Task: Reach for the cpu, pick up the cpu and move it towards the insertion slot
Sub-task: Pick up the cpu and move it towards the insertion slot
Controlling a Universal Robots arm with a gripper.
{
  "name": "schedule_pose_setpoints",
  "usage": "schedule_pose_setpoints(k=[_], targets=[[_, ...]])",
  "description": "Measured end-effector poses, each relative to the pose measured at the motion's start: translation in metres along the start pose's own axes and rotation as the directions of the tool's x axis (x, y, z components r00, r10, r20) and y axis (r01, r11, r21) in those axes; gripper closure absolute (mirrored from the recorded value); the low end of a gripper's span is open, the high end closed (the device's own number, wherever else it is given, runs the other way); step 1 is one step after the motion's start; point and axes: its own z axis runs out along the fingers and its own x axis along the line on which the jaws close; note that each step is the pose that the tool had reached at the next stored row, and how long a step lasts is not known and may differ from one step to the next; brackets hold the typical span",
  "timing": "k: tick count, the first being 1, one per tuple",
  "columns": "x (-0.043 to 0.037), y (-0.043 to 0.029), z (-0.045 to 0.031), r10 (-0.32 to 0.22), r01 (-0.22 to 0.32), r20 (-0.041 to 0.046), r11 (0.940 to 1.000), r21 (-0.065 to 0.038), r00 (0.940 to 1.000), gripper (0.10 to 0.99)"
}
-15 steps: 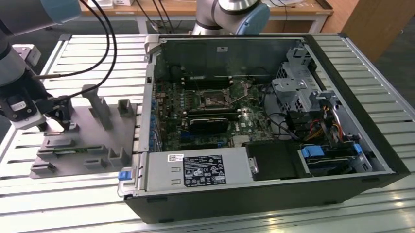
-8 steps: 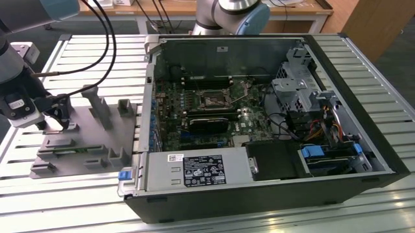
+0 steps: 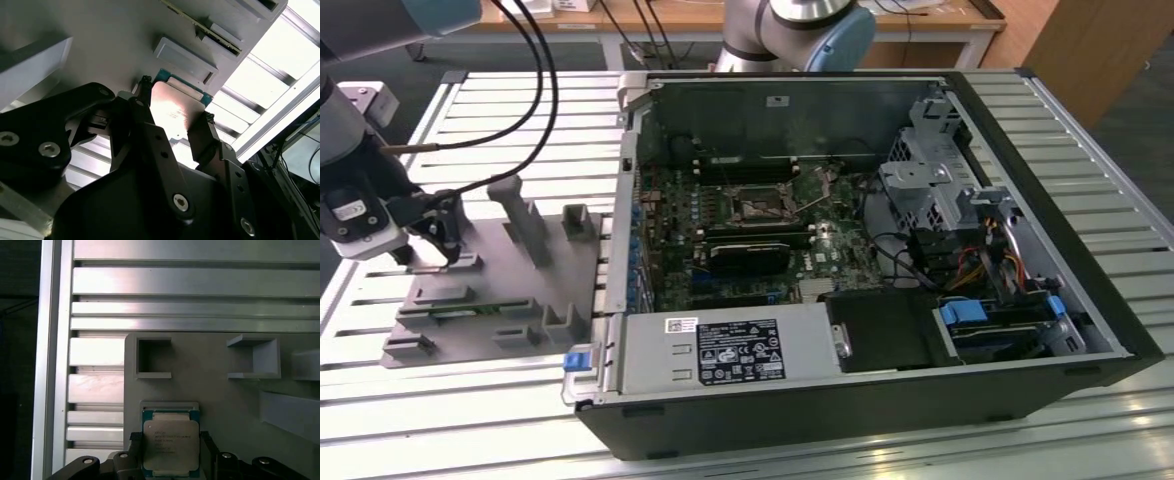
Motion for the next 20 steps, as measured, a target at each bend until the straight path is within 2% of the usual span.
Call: schedule_pose_setpoints(k=[20], targets=[[0.0000, 0.0006, -0.0087, 0.000, 0.000, 0.0001, 1.0000, -0.001, 1.0000, 0.545]])
